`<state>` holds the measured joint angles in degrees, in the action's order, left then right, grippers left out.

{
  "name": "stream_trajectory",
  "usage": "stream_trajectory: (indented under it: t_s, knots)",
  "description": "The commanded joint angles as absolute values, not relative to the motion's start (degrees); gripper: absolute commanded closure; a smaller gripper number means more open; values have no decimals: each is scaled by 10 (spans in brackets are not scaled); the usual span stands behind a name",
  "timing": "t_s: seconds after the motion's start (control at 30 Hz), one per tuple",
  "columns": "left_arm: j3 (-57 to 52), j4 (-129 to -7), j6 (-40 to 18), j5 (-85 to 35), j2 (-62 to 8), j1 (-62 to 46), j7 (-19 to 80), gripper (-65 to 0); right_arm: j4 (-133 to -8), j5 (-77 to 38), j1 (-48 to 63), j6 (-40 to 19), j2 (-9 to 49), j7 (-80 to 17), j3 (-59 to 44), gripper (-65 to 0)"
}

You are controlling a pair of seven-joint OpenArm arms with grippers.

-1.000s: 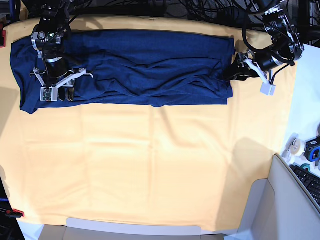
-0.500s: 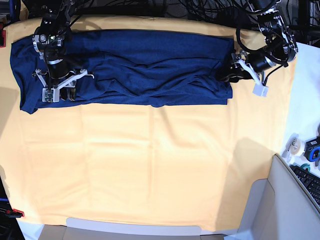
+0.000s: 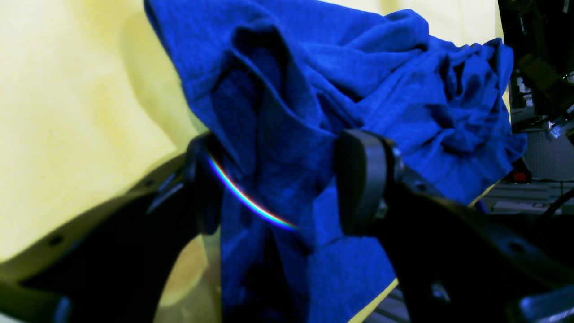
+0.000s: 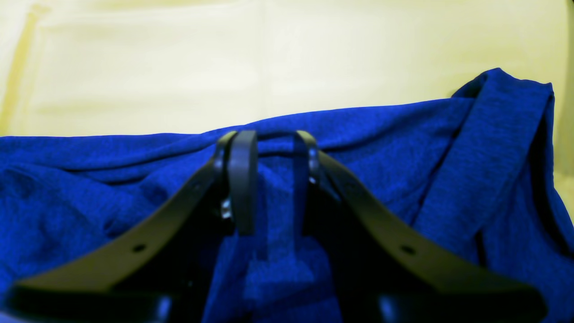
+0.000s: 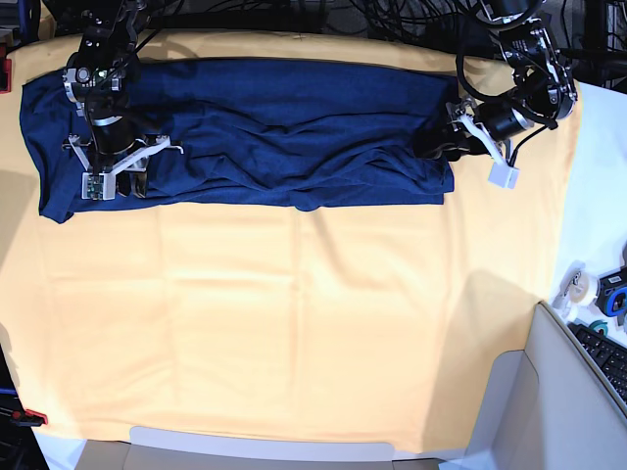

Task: Fold the T-shirt properly
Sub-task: 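Grasp both ends of the folded shirt strip with both grippers, then carry the shirt end in the left gripper over toward the right gripper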

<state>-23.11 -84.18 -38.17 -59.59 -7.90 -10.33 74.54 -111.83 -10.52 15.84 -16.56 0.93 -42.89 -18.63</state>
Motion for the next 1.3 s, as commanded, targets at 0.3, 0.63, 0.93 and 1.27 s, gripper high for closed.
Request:
stream_trajectory:
  t_s: [0.3,0.63,0.93,1.27]
  knots:
    - [-171,-839,-375,-555,-74,-119,800,-356,-1127,-110,154,-167,13,-416,-189,-146]
    - [-162,-839,-374,-553,-74,-116,784,-112,-1127,-110,157,-167,13,-417,-189,-146]
    - [-156,-854,-374,-556,-70,-116,767,0,-1127,-110,157,-167,13,-417,-189,-145]
    - [-46,-1017,-373,-555,-24,-116,768,0,-1127,-110,157,-167,13,-417,-247,-145]
